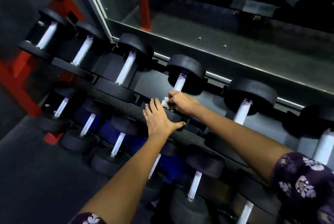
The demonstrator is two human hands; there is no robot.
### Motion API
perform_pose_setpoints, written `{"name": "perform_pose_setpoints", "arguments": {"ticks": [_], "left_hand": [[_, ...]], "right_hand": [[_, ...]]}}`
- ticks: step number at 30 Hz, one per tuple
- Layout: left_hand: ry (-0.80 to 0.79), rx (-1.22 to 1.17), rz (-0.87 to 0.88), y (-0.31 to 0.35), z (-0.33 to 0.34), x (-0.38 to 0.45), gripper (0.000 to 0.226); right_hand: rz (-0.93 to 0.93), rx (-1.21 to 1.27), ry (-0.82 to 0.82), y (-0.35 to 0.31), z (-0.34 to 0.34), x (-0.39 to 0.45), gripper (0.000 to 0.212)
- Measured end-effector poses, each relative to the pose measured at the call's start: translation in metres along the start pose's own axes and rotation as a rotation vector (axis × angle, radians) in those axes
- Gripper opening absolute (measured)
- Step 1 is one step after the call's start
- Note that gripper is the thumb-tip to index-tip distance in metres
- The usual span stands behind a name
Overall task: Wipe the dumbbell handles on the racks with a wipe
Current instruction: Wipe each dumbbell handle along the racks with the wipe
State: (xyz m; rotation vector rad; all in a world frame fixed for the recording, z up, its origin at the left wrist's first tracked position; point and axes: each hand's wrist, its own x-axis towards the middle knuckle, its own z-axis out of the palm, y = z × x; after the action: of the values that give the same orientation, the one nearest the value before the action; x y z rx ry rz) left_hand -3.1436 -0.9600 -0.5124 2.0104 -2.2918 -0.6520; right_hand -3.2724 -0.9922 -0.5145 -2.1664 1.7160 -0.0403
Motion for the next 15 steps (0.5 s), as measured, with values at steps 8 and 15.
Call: {"name": "perform_pose_setpoints", "arguments": {"ticks": [8,15], "left_hand": [[-0.003,0.027,0.025,0.000,0.000,0.001,0.129],[0.011,0.155,0.126,-0.002,0.001,0.002,0.127]], "right_hand": [[-0.050,-0.090,0.013,0.008,0.001,0.009,0.025],[-0.010,-0.083,0.249,0.020,-0.004,0.006,0.012]]}}
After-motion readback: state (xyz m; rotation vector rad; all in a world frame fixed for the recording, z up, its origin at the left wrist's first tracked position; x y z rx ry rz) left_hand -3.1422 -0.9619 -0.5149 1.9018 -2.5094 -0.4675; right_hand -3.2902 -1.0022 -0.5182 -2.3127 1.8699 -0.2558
